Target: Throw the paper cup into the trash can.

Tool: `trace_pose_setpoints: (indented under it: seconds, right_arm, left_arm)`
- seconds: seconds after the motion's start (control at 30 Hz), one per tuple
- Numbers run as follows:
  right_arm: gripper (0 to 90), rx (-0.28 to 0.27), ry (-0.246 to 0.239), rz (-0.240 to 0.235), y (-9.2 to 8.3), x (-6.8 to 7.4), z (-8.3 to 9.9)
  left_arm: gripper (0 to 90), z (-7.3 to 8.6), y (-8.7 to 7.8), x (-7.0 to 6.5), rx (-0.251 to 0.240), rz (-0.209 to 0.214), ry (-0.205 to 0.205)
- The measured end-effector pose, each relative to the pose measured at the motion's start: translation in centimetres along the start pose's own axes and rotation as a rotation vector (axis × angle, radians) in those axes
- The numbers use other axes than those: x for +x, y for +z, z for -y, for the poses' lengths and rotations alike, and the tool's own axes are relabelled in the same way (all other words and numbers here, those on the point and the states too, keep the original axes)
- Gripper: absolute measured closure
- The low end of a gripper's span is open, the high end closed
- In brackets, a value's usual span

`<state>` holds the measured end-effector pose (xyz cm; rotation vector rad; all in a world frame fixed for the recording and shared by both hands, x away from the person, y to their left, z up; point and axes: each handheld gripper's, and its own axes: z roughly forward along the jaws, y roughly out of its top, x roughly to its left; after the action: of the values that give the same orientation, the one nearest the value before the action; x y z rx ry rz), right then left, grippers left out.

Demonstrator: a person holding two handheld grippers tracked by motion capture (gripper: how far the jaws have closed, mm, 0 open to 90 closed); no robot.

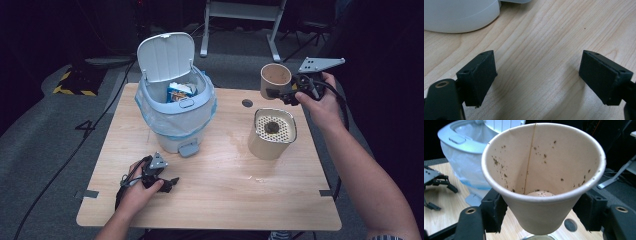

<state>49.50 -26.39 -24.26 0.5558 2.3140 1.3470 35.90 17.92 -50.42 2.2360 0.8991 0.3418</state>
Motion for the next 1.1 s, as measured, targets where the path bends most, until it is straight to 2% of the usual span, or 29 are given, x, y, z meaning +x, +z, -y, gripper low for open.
trace_pose_setpoints:
  seconds: [0.43,0.73,1.1]
  right_arm:
    - [32.9,-0.036,-0.008,-0.029,1.9,1.2,-3.3]
    - [32.8,-0.051,-0.011,-0.045,4.1,2.3,-5.5]
    - [32.6,-0.097,0.013,-0.102,7.5,2.7,-7.4]
  left_arm:
    - [14.2,-0.1,0.1,-0.1,-0.001,0.003,-0.009]
    - [13.0,-0.5,0.5,0.0,0.003,0.012,0.007]
    - [12.8,-0.6,0.6,0.0,0.004,0.017,0.005]
